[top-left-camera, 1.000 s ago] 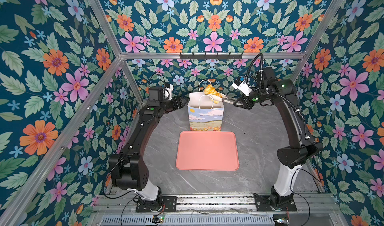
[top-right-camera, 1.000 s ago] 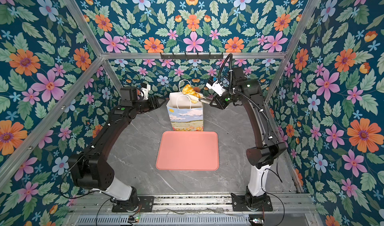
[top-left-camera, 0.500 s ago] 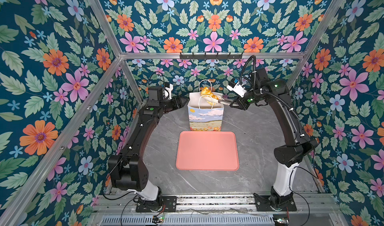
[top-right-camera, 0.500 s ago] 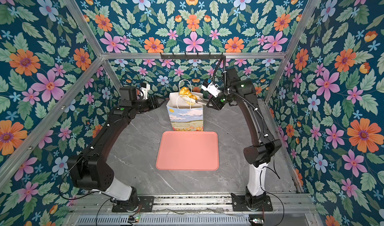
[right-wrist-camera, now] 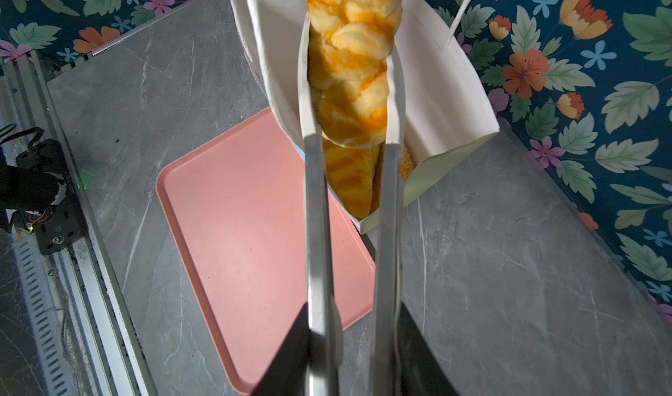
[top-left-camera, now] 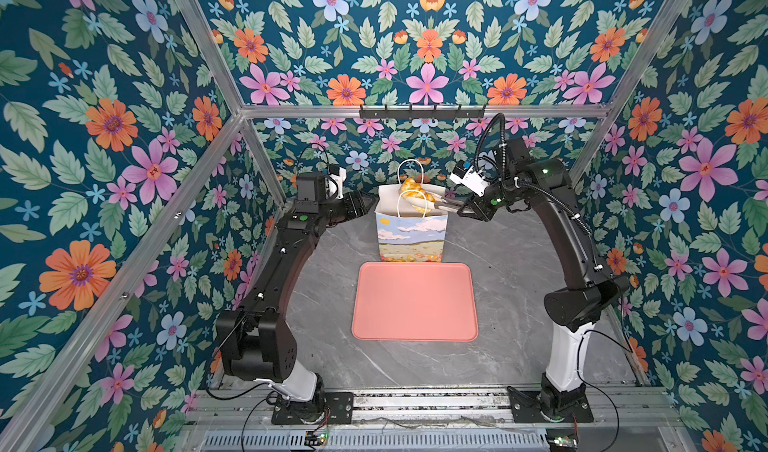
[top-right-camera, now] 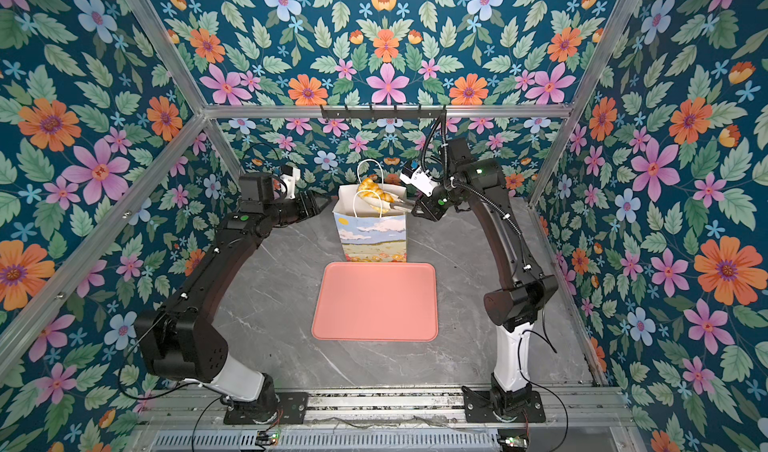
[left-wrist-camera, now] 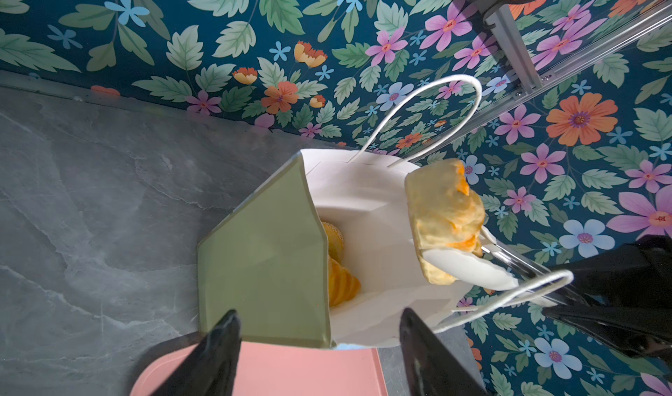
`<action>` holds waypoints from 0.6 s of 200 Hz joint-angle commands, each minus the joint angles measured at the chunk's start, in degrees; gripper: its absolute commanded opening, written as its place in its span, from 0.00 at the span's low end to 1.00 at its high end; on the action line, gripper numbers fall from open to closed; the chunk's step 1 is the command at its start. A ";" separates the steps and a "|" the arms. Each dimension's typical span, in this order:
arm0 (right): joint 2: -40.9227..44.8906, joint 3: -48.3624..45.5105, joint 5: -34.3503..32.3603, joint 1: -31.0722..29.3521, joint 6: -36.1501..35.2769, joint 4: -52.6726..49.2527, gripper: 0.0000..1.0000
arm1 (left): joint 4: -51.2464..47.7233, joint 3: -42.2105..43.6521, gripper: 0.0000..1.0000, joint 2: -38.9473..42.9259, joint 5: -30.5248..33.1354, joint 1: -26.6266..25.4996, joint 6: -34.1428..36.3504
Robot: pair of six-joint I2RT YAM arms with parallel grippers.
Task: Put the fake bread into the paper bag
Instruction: 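Lower the braided bun into the bag and open the tongs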
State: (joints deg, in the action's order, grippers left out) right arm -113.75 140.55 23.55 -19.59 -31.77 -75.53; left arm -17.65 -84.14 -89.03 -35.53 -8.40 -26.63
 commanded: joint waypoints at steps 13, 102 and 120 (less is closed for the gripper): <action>-1.00 1.16 0.58 -0.52 -1.07 0.32 0.33 | 0.59 -0.15 0.70 0.40 -0.41 0.04 0.18; -4.01 3.63 -2.59 -2.09 -0.42 -1.41 0.36 | 0.55 1.00 0.70 1.15 0.13 -0.03 0.18; -3.98 3.71 -2.64 -2.20 -0.38 -1.47 0.37 | 0.67 1.09 0.71 1.24 0.19 -0.03 0.14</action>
State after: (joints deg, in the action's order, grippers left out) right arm -117.78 143.63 20.67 -21.65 -31.97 -76.40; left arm -17.67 -83.00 -88.23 -35.46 -8.47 -26.65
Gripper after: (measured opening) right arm 0.361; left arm 0.705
